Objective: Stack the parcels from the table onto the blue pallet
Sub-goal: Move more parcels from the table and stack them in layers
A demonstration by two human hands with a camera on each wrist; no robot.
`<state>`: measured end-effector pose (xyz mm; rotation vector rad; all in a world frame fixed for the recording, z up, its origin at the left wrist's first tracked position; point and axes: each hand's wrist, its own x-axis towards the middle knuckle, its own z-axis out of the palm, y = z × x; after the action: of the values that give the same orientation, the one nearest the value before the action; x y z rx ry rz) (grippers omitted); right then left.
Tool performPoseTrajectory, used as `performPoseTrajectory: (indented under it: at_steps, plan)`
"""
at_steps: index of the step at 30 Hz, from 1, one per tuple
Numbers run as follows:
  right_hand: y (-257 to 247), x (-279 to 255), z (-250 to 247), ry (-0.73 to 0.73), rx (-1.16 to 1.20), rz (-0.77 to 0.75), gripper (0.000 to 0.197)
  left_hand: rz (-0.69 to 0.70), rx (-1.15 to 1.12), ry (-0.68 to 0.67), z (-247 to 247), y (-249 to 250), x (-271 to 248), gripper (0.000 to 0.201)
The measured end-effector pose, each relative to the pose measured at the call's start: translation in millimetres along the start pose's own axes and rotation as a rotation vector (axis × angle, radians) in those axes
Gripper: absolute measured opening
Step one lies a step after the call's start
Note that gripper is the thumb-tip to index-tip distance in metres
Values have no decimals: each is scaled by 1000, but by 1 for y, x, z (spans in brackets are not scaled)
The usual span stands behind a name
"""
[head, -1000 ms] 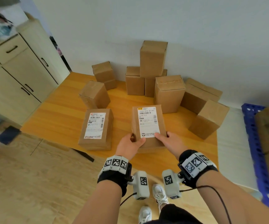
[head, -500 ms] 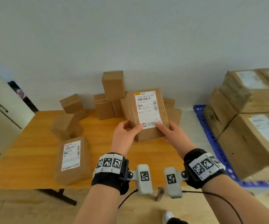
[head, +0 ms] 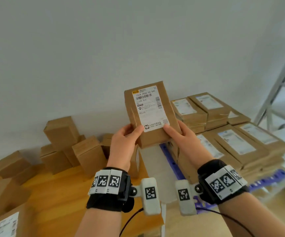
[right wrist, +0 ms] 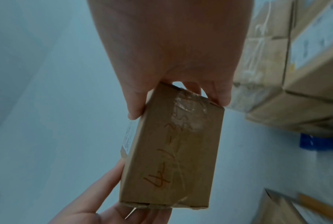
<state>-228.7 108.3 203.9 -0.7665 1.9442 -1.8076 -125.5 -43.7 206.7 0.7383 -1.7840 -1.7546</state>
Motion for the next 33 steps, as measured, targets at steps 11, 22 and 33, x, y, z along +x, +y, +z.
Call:
performPoseTrajectory:
  at_steps: [11,22,33]
  plan:
    - [-7,14,-190,145,66,-38,44,139,42,-99,200,26,5,30]
    - [17,44,-304,275,79,27,27,169,111,-113,320,27,16,31]
    - [36,111,-366,405,80,121,37,191,221,-215,391,24,92,35]
